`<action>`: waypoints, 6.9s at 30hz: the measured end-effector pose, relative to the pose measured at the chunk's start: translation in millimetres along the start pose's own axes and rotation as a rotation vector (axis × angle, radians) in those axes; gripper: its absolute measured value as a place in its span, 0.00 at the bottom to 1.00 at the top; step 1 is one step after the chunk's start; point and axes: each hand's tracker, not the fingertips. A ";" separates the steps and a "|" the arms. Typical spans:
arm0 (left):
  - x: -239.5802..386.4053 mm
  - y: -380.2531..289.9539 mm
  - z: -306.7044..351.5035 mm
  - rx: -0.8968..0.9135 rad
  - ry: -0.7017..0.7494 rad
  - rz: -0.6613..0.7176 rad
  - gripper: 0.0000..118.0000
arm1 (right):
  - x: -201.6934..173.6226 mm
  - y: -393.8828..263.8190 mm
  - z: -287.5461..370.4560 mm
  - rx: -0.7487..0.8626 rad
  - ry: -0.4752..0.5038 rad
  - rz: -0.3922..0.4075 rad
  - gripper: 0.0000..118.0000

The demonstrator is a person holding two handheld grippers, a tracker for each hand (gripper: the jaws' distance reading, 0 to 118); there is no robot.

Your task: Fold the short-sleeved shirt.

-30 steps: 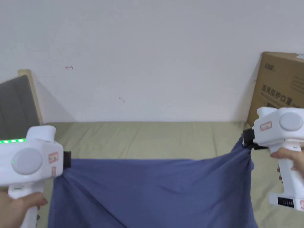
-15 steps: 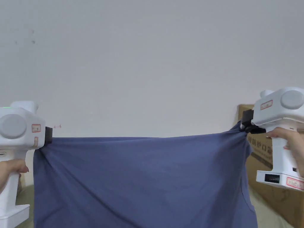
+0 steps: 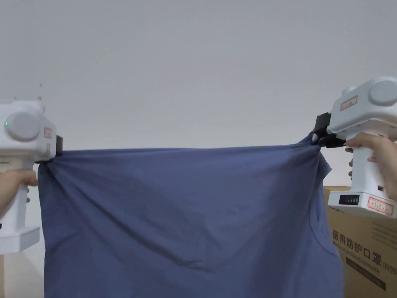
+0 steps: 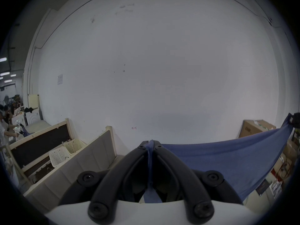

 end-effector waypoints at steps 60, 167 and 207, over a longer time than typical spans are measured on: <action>-89.0 -577.6 301.8 -0.792 -0.011 -0.189 0.07 | 192.9 -590.4 264.5 -0.802 -0.235 -0.068 0.05; -98.5 -585.7 195.8 -0.917 0.041 0.083 0.38 | 138.0 -590.6 266.6 -0.766 -0.176 0.037 0.03; -101.3 -533.9 282.8 -0.889 -0.126 0.023 0.87 | 154.5 -580.9 262.9 -0.839 -0.221 0.123 0.69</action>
